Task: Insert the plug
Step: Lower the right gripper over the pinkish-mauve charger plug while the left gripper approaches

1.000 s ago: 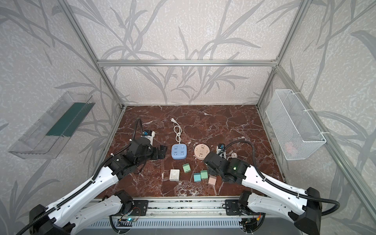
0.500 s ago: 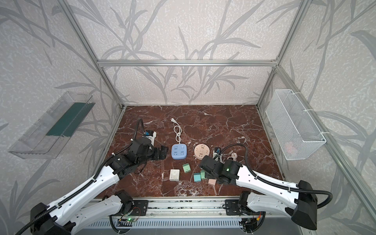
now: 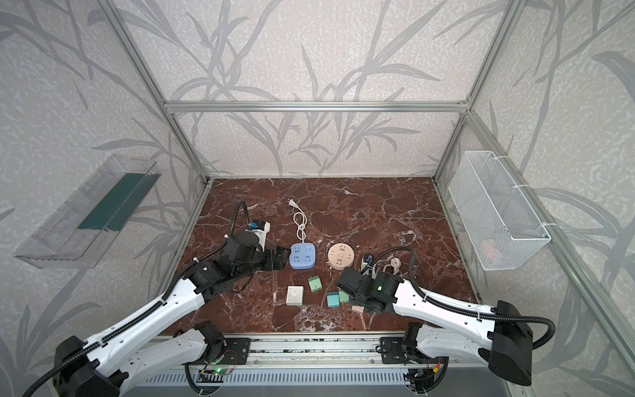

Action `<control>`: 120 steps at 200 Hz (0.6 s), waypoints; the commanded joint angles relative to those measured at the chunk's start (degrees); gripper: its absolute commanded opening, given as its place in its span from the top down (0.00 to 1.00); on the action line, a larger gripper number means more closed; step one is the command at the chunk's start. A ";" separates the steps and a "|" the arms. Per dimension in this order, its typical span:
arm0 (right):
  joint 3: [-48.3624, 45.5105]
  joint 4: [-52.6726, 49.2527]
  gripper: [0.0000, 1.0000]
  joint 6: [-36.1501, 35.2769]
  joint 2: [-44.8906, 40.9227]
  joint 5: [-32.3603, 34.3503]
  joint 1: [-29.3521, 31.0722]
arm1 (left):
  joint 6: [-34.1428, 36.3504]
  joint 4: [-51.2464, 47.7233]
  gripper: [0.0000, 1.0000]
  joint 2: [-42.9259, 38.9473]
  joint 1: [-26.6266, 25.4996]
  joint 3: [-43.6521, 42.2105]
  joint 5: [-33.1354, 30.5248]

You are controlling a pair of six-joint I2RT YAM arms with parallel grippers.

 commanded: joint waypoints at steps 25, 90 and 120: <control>-2.29 2.53 0.44 2.35 3.40 -2.66 0.43 | -0.53 1.08 0.09 0.70 -0.38 -0.80 0.41; -5.79 8.07 0.41 2.77 5.41 -6.63 0.42 | -0.53 1.90 0.09 2.18 -0.61 -0.85 0.67; -6.29 8.30 0.41 2.68 6.83 -6.90 0.43 | -0.28 2.35 0.09 3.00 -0.72 -0.69 0.76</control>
